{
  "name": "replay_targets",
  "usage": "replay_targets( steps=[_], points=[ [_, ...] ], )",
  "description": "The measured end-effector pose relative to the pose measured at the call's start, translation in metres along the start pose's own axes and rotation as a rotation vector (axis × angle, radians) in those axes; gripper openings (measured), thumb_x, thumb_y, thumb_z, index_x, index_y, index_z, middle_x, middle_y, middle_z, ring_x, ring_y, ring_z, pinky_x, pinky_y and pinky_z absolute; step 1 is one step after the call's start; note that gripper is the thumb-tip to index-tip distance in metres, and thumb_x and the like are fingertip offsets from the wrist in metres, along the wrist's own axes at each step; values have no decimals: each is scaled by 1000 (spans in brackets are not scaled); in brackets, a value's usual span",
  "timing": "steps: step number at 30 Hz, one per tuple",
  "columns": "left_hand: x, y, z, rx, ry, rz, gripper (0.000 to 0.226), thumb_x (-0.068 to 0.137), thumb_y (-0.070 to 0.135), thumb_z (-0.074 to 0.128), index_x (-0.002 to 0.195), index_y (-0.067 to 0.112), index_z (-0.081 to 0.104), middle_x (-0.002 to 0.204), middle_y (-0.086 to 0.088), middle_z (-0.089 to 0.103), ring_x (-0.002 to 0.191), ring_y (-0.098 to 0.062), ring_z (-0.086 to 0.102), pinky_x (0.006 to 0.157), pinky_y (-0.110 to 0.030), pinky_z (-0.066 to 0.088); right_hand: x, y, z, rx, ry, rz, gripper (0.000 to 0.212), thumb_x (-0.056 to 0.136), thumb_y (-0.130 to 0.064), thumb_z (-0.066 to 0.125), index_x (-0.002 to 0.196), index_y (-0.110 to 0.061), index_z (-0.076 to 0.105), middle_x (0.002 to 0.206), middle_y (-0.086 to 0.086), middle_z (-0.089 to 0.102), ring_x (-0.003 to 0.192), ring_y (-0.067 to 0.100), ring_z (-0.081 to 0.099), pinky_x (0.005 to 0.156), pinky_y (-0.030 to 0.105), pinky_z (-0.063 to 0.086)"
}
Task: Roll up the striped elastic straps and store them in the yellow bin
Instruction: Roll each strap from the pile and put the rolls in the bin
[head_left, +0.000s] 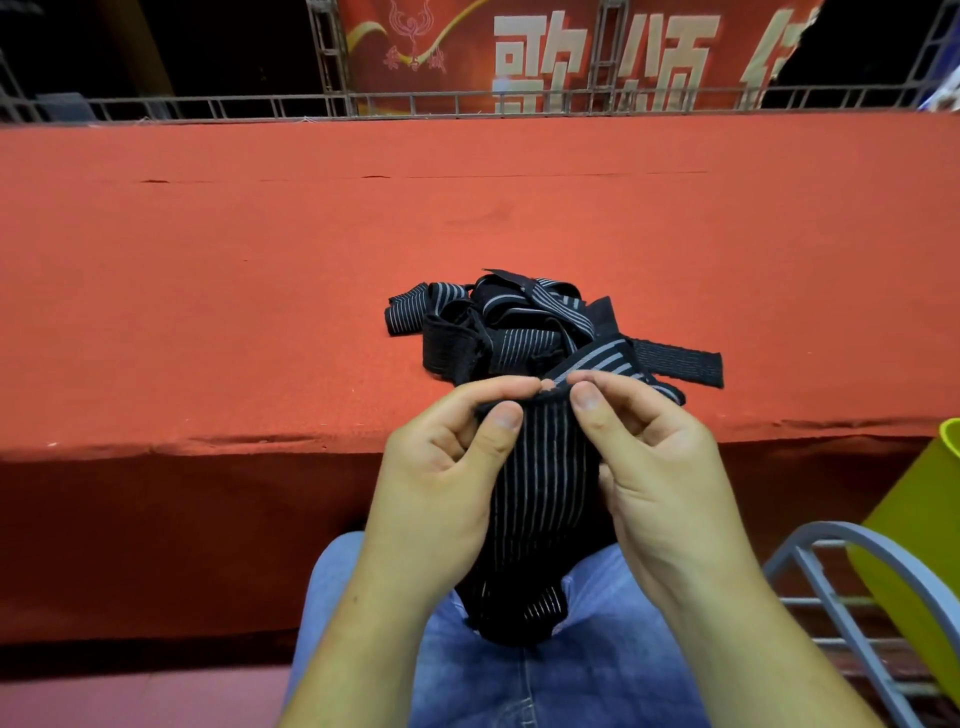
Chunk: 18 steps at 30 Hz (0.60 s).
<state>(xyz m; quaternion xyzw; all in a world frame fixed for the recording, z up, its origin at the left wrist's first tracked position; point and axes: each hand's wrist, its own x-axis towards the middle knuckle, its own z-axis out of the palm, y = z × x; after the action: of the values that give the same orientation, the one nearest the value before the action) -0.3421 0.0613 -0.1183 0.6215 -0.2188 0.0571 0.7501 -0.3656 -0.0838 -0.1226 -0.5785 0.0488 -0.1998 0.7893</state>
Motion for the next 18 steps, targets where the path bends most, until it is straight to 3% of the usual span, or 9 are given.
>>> replay_targets(
  steps=[11,15,18],
  points=[
    [1,-2,-3,73,79,-1,15,84,26,72,96,26,80,94,5,81,89,-5,73,80,-17,54,0,0,-2,-102,-86,-105,15,79,-34,76,83,-22,82,84,-3,79,80,4,70,75,16,54],
    [2,-1,-3,81,150,29,12,84,27,70,92,24,78,91,7,80,87,-4,73,79,-16,53,0,4,-4,-192,-196,-71,15,83,-33,82,95,-25,83,95,2,81,89,10,73,85,26,58],
    [2,-1,-4,81,170,22,12,84,29,70,90,26,78,91,8,80,86,-3,73,78,-16,53,-2,8,-7,-240,-226,-46,20,88,-33,76,96,-15,80,94,9,81,87,14,72,84,34,57]
  ],
)
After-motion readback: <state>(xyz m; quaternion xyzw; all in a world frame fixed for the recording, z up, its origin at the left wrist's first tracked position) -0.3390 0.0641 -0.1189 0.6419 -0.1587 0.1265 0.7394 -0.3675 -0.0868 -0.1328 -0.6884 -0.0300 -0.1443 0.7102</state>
